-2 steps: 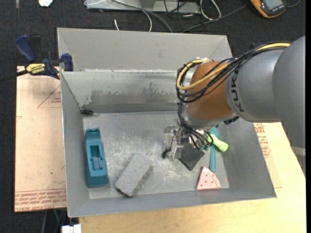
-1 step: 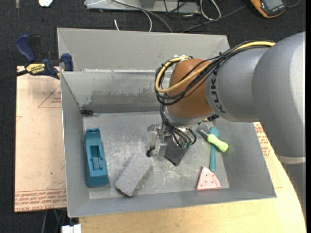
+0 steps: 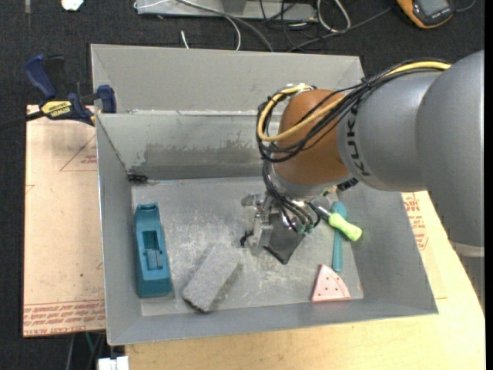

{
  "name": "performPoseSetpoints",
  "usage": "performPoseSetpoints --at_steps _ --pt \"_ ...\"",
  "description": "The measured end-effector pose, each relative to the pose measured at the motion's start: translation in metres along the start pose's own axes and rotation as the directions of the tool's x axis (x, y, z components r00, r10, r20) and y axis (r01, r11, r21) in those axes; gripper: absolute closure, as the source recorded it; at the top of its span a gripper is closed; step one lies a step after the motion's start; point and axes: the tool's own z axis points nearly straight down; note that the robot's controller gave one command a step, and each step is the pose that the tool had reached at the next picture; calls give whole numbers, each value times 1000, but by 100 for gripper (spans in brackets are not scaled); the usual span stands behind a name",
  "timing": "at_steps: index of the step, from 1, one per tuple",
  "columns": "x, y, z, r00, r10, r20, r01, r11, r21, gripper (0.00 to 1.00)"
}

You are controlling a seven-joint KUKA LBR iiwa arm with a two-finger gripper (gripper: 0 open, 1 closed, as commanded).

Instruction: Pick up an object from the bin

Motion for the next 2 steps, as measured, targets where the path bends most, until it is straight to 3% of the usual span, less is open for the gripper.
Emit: performPoseSetpoints --at_steps 1,2 --pt "2 -3 -16 1000 -16 1 16 1000 0 100" --pt "0 -9 -77 1000 -30 -2 30 1000 0 100"
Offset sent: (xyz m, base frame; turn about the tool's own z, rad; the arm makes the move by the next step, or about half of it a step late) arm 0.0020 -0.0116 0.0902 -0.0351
